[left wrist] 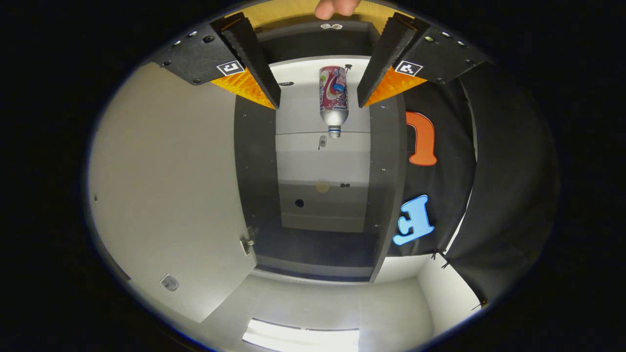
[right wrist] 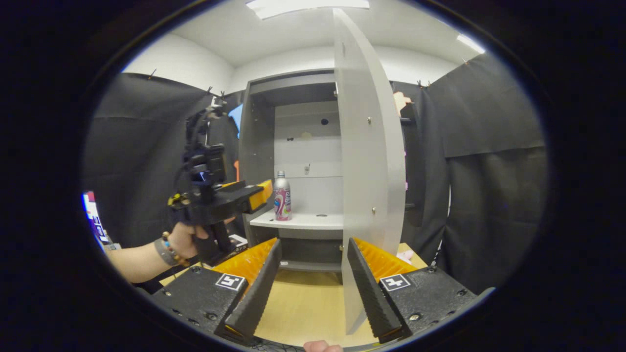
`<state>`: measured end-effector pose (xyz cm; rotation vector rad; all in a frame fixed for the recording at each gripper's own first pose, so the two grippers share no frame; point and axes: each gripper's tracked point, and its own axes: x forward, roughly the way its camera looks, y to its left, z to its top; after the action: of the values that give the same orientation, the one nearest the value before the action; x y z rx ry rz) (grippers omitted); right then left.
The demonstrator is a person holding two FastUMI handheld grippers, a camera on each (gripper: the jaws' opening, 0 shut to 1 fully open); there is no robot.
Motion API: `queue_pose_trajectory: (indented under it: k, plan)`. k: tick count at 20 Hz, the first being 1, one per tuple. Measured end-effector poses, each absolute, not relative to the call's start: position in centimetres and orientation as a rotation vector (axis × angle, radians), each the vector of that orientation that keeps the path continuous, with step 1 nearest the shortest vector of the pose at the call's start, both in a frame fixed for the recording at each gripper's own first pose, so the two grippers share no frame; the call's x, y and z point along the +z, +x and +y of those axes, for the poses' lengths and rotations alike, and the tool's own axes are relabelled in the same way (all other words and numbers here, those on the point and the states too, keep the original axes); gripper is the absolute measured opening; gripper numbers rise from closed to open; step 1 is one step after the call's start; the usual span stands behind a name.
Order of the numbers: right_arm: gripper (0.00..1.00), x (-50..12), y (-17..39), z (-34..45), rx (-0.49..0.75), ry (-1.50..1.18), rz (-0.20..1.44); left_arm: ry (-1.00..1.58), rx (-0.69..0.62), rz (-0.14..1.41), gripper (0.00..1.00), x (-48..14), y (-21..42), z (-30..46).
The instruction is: Open the cabinet door with the right hand, grasp the bottle in the cabinet with the left hand and place it on the coaster, then close the cabinet door with the right hand.
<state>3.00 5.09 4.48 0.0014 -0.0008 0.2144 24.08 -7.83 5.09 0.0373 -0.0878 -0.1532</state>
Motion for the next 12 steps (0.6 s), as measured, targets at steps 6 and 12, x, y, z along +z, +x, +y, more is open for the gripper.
queue_pose_trajectory:
  k: [6,12]
  plan:
    - [0.86,3.7,3.5,5.5,0.212,-0.002,0.03,0.066,-0.1,-0.038,0.95,1.9,31.8,-7.2]
    - [0.86,3.4,3.9,5.5,0.213,0.0,0.049,0.052,-0.059,-0.023,0.95,0.7,37.2,-6.2]
